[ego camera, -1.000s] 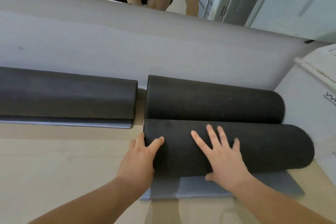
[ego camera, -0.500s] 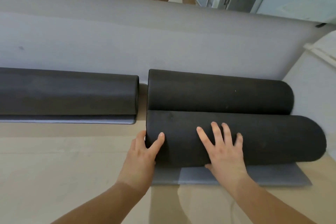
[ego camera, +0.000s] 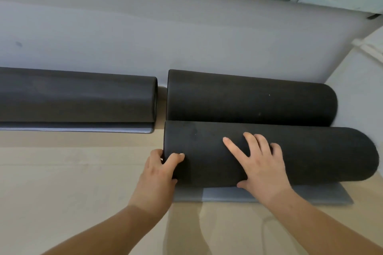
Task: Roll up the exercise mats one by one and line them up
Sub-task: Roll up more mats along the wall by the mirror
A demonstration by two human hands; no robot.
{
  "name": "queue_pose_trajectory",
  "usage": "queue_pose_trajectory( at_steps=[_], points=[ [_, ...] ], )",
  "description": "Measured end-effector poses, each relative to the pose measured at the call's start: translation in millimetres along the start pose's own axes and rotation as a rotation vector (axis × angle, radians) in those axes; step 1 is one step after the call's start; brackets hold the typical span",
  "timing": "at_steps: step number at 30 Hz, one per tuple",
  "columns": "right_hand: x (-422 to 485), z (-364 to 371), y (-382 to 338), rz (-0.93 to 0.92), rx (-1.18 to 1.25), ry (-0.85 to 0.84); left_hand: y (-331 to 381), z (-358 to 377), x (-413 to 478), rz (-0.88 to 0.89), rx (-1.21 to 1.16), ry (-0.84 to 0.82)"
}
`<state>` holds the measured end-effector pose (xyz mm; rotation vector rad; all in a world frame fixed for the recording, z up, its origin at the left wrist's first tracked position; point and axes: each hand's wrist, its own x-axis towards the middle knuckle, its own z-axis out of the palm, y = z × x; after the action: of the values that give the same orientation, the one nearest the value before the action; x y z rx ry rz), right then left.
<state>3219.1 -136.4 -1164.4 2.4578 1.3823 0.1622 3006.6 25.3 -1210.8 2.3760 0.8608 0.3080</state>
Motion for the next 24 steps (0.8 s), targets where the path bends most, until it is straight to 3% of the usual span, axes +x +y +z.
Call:
queue_pose_trajectory(
  at_steps=[7, 11, 17, 21, 24],
  points=[
    [1.1, 27.5, -6.9, 0.065, -0.05, 0.044, 0.1, 6.1, 7.7, 0.002, 0.015, 0.042],
    [15.7, 14.5, -11.9, 0.092, -0.084, -0.011, 7.8, -15.8, 28.1, -0.105, -0.035, -0.043],
    [7.7, -16.7, -41.4, 0.124, 0.011, -0.06, -6.8, -53.6, -7.2, -0.049, -0.006, -0.211],
    [-0.8, -61.1, -108.4, -0.019, 0.191, -0.003, -30.1, -102.2, -34.5, -0.099, 0.018, -0.222],
    [6.1, -105.5, -167.9, -0.191, 0.317, -0.115, -55.1, -151.5, -64.1, -0.132, 0.007, -0.265]
  ],
)
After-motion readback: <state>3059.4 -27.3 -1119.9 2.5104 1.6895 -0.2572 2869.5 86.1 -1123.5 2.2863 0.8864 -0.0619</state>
